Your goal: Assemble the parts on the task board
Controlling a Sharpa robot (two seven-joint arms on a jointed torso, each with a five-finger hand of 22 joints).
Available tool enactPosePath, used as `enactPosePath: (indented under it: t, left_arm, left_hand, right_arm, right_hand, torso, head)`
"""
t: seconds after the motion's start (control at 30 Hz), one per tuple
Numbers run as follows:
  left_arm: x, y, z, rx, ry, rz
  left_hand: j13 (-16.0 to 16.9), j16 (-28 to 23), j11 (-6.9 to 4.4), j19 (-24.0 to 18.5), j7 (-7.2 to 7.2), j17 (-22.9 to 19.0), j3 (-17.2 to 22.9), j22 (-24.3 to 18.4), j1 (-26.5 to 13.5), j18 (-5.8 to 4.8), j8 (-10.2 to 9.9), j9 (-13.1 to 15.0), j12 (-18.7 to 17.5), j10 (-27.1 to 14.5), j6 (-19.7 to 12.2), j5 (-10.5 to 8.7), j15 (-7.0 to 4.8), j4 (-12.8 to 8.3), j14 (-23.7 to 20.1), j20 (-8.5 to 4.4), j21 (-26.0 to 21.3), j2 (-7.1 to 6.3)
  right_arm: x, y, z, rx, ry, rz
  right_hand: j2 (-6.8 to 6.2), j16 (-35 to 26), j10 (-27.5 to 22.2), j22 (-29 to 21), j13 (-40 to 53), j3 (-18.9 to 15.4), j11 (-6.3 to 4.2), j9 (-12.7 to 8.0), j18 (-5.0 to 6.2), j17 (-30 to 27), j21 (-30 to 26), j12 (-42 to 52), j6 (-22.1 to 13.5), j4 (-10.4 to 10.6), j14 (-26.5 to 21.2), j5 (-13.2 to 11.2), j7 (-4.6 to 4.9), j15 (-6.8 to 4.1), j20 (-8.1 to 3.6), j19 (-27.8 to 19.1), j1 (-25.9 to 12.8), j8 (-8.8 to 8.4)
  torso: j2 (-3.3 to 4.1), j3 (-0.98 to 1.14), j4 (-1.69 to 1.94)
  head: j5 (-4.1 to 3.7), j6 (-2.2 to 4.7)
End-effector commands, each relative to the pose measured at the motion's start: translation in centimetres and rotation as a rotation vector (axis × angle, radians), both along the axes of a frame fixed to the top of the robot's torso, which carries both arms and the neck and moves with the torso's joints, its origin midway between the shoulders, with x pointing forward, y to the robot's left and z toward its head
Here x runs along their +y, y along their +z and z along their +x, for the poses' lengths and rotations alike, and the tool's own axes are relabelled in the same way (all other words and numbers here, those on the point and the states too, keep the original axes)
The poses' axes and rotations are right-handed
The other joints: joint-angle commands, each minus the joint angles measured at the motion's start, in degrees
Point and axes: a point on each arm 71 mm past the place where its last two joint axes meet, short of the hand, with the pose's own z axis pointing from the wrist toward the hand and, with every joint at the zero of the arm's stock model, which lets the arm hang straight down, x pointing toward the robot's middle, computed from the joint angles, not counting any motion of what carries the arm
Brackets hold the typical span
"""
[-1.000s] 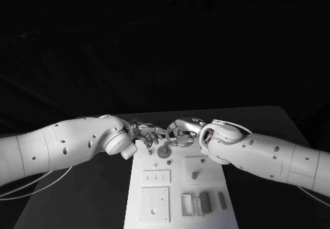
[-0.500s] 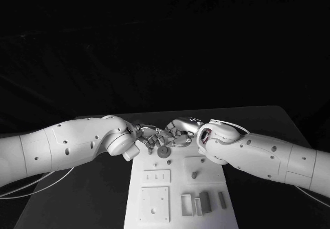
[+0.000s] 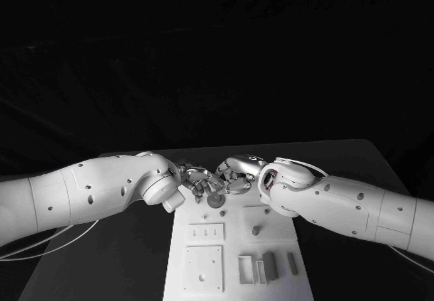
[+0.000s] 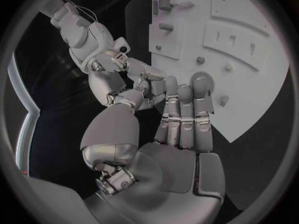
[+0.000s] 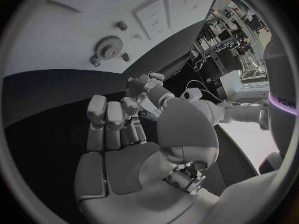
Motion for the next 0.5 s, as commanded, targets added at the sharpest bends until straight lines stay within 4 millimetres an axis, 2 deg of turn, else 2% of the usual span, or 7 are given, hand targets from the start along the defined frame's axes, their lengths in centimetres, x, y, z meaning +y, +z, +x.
enactPosePath:
  t: [0.03, 0.33, 0.5]
  left_arm:
    - [-0.36, 0.11, -0.10, -0.005, -0.008, -0.002]
    - [-0.29, 0.11, -0.09, -0.006, -0.001, 0.000]
    - [-0.16, 0.11, -0.08, -0.006, 0.005, 0.002]
  left_hand:
    - [0.1, 0.4, 0.12, 0.5, -0.02, -0.2, 0.4, 0.1, 0.5, 2.39, 0.3, 0.0, 0.3, 0.4, 3.3, 0.16, -0.28, -0.3, 0.1, 0.02, 0.3, 0.35]
    - [0.3, 1.0, 0.02, 0.7, -0.14, -0.6, 1.6, 0.5, 1.5, 2.23, 0.3, 0.1, 0.5, 0.6, 3.8, 0.16, -0.37, -1.1, 0.1, -0.09, 0.5, 0.84]
    - [0.4, 1.3, -0.02, 0.8, -0.18, -0.8, 2.4, 0.7, 2.3, 2.15, 0.2, 0.1, 0.6, 0.7, 3.9, 0.18, -0.43, -1.7, 0.1, -0.18, 0.5, 1.55]
  right_arm:
    - [0.28, -0.08, -0.11, 0.003, 0.009, -0.018]
    - [0.33, -0.17, -0.04, 0.007, 0.007, -0.026]
    - [0.25, -0.21, 0.00, 0.010, 0.005, -0.030]
  right_hand:
    - [-0.14, 0.0, -0.4, 0.6, -0.1, 0.0, 0.11, 0.1, 3.05, 0.0, 0.1, 0.3, 1.9, -0.5, 0.2, -0.1, 1.57, -0.43, -0.26, 0.1, -0.6, 0.20]
    - [-0.11, 0.0, -0.4, 0.6, -0.1, 0.0, 0.05, 0.1, 3.05, 0.0, 0.1, 0.3, 2.2, -0.5, 0.2, -0.1, 1.50, -0.48, -0.27, 0.2, -0.7, 0.26]
    - [-0.11, 0.0, -0.4, 0.6, -0.1, 0.0, 0.03, 0.1, 3.05, 0.0, 0.1, 0.4, 2.2, -0.6, 0.2, -0.1, 1.48, -0.50, -0.27, 0.2, -0.8, 0.28]
  torso:
    - [0.00, -0.01, 0.00]
    - [-0.01, -0.03, 0.04]
    - [0.00, -0.04, 0.02]
  head:
    - [0.07, -0.07]
    - [0.08, -0.14]
    - [0.07, -0.15]
